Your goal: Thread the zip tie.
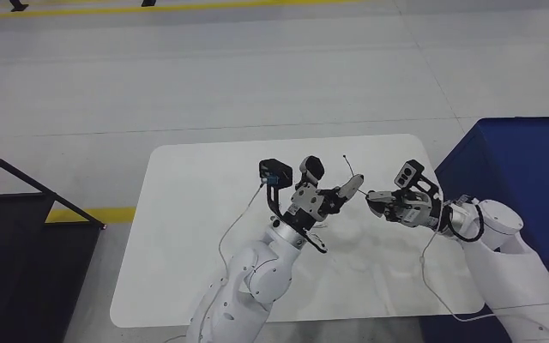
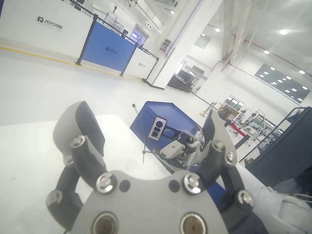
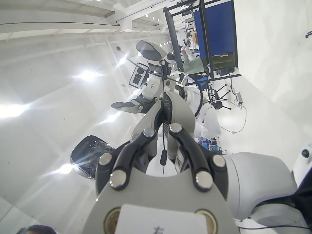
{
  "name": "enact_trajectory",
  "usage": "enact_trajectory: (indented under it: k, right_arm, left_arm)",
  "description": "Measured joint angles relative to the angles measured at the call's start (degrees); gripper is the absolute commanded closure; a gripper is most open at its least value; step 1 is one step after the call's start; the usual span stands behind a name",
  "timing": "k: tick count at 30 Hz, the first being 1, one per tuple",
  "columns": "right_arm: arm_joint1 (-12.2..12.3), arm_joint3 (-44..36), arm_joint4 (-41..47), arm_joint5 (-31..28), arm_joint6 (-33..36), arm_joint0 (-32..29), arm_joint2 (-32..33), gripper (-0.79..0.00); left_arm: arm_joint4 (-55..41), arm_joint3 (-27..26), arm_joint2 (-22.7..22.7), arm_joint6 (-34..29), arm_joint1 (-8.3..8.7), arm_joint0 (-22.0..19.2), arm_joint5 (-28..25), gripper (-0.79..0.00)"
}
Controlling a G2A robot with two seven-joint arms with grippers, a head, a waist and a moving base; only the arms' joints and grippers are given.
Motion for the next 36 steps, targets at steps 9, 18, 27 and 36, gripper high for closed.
enact_trajectory:
  k: [9,18,27,36]
  right_arm:
    - [0.2,0.4,8.3,11.0,3.9,0.6,0.2,0.000]
    - [0.1,-0.1,8.6,9.5,1.5,0.1,0.6,0.000]
    - [-0.1,-2.3,10.0,6.3,-2.8,-1.7,1.4,0.000]
    - [-0.2,-2.7,9.7,6.1,-3.0,-1.9,1.2,0.000]
  left_arm:
    - [23.8,6.0,2.1,11.3,0.45,-0.4,6.1,-0.785]
    - [28.7,5.5,3.0,12.2,0.94,-0.1,3.1,-0.785]
    - [35.8,6.6,4.5,15.1,1.04,1.2,6.3,-0.372]
    - [36.1,8.5,6.9,13.4,0.14,-0.5,8.4,-0.311]
